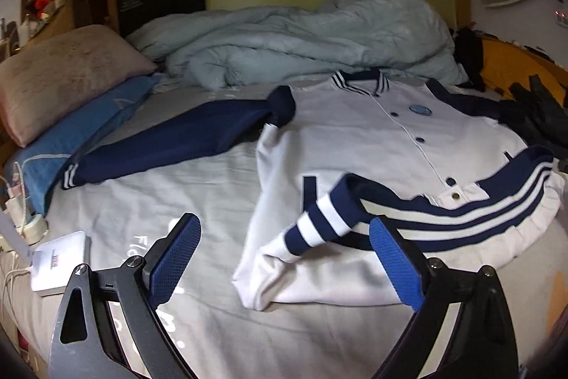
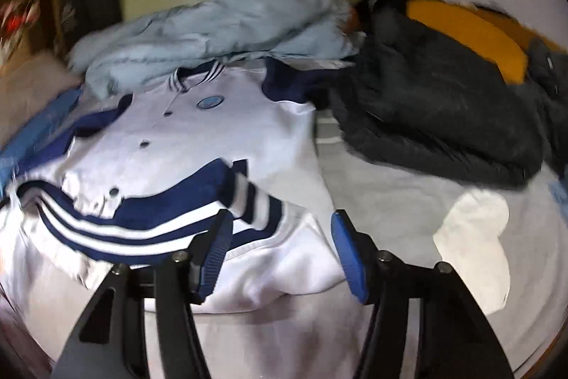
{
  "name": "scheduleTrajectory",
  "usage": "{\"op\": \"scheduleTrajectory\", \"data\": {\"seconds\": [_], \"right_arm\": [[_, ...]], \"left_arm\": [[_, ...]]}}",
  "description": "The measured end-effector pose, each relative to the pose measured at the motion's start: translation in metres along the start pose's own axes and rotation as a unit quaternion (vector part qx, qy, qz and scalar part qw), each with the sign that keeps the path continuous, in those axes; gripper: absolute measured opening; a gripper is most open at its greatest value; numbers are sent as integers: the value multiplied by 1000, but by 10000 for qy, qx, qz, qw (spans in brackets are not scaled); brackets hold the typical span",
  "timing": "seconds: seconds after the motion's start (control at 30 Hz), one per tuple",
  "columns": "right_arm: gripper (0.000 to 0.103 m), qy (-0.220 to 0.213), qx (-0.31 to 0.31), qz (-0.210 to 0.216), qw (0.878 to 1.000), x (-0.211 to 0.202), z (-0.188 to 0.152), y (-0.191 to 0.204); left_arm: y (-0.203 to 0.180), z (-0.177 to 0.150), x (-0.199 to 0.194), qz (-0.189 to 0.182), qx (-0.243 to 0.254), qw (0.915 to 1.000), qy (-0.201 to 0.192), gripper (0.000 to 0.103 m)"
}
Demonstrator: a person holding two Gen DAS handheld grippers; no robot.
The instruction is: Fold large clothes
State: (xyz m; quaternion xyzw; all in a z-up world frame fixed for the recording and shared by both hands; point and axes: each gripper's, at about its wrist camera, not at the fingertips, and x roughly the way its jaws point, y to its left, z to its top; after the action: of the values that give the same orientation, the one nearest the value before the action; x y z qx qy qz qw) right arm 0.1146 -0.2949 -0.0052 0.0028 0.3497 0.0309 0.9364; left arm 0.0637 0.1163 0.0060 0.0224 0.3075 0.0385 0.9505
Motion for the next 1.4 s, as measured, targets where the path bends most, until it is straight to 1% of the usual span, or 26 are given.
{"op": "scheduleTrajectory", "data": {"seconds": [0.03,0.1,0.17,0.23,0.3,0.37,0.43,0.53,0.63,0.7,0.8,0.87,1.0,1.1,1.13,1.17,1.2,1.27,1.33,1.37,1.4], "right_arm": [[55,70,-137,-68,9999,5,-1,6],[55,317,-312,-241,9987,22,-2,16],[55,520,-257,-340,9977,35,-3,15],[55,588,-106,-436,9973,44,0,10],[56,594,-1,-458,9972,48,3,3],[58,621,126,-430,9971,53,5,-2],[60,630,139,-464,9968,55,4,-3],[60,555,77,-564,9968,55,4,1],[60,437,88,-587,9973,50,4,2],[62,388,117,-596,9974,46,4,1],[68,253,232,-668,9972,36,3,-2],[68,139,365,-686,9969,26,1,-6],[69,26,563,-378,9977,7,-4,-9],[69,-109,410,-290,9987,-5,-7,1],[69,-183,316,-276,9990,-9,-8,6],[73,-237,242,-262,9991,-11,-8,10],[80,-288,153,-222,9992,-14,-8,15],[82,-360,-1,-89,9993,-18,-9,24],[85,-342,-267,105,9990,-20,-11,35],[90,-305,-418,196,9985,-18,-12,40],[93,-261,-646,252,9973,-16,-14,48]], "left_arm": [[-2,0,3,21,42,10000,60,96],[-6,-3,13,198,100,9995,230,96],[-4,-6,26,309,73,9986,420,96],[0,-8,38,455,13,9973,581,96],[4,-9,50,858,42,9943,626,96],[12,-10,63,1365,70,9885,651,96],[22,-10,73,1417,-113,9870,749,96],[34,-10,81,1305,-400,9871,839,96],[31,-12,80,1395,-285,9866,797,94],[27,-13,74,1416,-199,9871,726,91],[21,-12,55,1354,-127,9894,500,90],[20,-9,41,1209,-198,9919,333,90],[22,-4,11,739,-427,9963,-53,90],[16,-1,-3,618,-350,9972,-240,90],[13,-1,-5,591,-302,9975,-263,90],[10,-2,-8,533,-254,9979,-266,90],[6,-3,-10,438,-213,9985,-252,90],[-2,-5,-13,200,-84,9995,-220,90],[-13,-7,-14,-95,162,9997,-147,90],[-20,-9,-14,-208,313,9992,-102,90],[-27,-11,-14,-254,452,9986,-73,91]]}}
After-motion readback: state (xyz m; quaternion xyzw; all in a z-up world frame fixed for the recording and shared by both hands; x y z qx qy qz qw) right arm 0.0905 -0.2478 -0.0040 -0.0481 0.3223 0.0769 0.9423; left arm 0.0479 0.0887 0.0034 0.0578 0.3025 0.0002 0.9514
